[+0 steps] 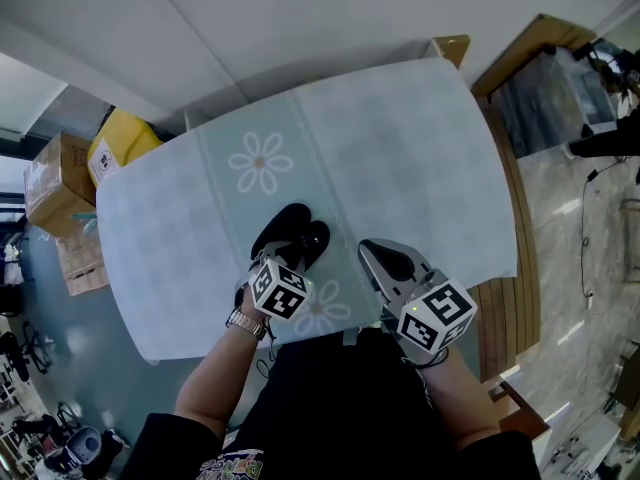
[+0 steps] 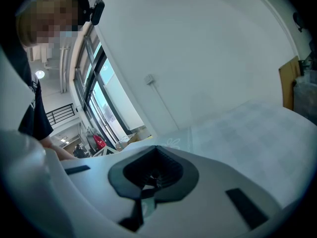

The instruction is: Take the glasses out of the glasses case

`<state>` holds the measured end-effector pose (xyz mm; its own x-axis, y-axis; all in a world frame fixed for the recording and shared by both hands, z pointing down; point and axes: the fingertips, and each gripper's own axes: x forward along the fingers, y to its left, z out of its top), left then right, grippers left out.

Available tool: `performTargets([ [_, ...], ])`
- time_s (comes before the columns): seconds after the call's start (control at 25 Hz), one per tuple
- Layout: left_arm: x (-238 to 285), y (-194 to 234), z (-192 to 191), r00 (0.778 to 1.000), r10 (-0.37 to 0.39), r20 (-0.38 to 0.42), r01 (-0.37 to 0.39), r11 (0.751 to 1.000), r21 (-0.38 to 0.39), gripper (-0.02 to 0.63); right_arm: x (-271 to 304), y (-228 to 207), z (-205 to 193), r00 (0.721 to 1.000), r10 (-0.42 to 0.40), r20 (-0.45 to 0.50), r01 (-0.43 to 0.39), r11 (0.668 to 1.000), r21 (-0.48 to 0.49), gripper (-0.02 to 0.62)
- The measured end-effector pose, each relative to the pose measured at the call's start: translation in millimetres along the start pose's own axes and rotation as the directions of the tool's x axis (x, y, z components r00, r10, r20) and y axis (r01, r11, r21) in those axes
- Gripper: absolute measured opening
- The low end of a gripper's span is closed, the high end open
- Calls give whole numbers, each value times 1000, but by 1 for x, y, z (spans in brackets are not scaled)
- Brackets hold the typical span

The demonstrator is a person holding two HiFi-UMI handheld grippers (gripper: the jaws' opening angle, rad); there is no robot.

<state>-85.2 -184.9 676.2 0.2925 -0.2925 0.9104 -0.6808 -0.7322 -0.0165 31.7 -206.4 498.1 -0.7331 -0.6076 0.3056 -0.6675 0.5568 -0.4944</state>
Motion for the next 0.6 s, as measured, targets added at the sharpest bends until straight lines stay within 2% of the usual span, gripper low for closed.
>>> performTargets([
  [0.6,-9,7,1,999,52,9,-51,996,-67,31,-10,-4,4,1000,0,15,-1,1000,28,23],
])
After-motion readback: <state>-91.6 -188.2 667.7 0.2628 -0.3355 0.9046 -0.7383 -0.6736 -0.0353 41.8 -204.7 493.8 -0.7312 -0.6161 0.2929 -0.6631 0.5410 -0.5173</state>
